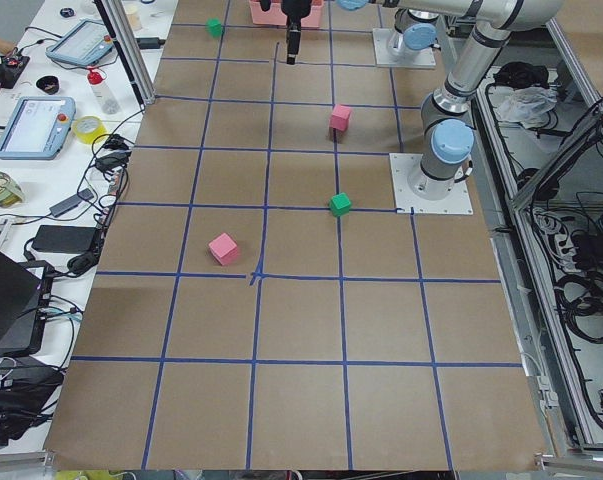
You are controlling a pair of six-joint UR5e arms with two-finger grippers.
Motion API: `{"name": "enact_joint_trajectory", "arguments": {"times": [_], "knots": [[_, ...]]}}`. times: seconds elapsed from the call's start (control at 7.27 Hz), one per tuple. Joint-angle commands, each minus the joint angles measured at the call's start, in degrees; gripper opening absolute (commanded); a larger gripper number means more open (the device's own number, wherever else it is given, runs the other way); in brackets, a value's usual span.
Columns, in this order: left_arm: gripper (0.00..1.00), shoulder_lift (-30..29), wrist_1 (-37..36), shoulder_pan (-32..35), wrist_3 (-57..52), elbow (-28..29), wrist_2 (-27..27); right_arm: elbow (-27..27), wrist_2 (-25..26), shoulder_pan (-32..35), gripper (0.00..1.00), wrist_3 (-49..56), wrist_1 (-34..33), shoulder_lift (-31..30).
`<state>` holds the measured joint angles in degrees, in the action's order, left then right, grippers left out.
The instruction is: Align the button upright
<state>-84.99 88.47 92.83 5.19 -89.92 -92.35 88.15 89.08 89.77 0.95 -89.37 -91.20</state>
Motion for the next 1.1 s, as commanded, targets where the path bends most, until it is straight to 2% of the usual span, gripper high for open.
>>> {"name": "enact_joint_trajectory", "arguments": {"times": [0.0,0.69,0.96], "knots": [[1.00,-0.1,-1.0,0.1,0.1,-0.1,0.1,0.0,-0.5,0.1,1.00,0.0,-0.1,0.2],[1.00,-0.1,-1.0,0.1,0.1,-0.1,0.0,0.1,0.3,0.0,1.00,-0.3,-0.3,0.6],[1.00,-0.1,-1.0,0.1,0.1,-0.1,0.0,0.3,5.0,-0.6,1.00,-0.1,-0.2,0.8]]}}
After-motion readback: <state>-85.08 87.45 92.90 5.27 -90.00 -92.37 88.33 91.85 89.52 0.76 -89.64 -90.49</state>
